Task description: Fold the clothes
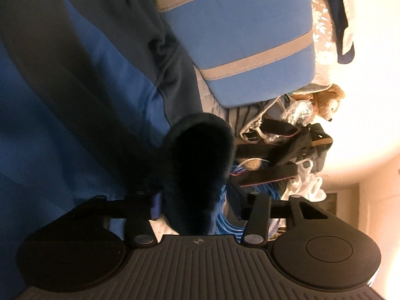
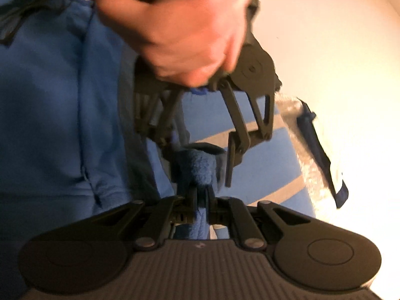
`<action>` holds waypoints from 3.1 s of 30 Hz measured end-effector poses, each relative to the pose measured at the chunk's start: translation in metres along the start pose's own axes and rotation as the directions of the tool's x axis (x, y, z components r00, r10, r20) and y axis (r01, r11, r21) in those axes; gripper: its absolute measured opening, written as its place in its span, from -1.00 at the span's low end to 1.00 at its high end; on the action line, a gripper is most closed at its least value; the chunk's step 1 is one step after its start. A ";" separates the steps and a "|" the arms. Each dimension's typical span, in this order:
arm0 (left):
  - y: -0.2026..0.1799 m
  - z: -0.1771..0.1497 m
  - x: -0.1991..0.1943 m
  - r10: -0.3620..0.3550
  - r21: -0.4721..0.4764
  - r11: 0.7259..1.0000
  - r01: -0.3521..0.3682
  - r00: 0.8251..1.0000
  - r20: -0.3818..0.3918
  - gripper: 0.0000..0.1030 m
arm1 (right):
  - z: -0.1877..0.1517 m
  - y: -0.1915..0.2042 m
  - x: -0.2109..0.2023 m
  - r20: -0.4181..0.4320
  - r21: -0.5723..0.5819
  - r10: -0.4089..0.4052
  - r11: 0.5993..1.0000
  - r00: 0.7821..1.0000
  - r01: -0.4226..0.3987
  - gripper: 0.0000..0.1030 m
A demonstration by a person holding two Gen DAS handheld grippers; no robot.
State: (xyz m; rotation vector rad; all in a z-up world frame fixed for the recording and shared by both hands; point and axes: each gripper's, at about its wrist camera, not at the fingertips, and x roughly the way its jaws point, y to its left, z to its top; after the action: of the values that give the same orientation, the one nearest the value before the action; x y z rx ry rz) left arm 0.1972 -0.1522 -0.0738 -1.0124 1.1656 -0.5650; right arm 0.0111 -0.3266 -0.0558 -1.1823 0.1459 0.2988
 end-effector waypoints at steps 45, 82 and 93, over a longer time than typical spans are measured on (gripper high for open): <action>-0.093 0.012 -0.125 -0.292 0.413 0.894 0.172 0.924 0.247 -0.69 | -0.129 -0.096 0.089 -0.413 0.677 0.057 0.687 0.909 0.265 0.92; -0.090 0.086 -0.208 -0.410 0.254 0.911 0.324 0.772 0.485 -0.70 | -0.120 -0.124 0.158 -0.201 0.950 0.446 0.305 0.872 0.063 1.00; -0.074 0.097 -0.227 -0.353 0.245 0.935 0.258 0.765 0.539 -0.70 | -0.126 -0.158 0.158 -0.242 0.868 0.374 0.496 0.895 0.027 1.00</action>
State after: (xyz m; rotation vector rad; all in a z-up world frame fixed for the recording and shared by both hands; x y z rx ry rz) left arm 0.2211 0.0317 0.1057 -1.1413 0.4041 -0.5415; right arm 0.2147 -0.4738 -0.0052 -0.1765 0.7174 0.1134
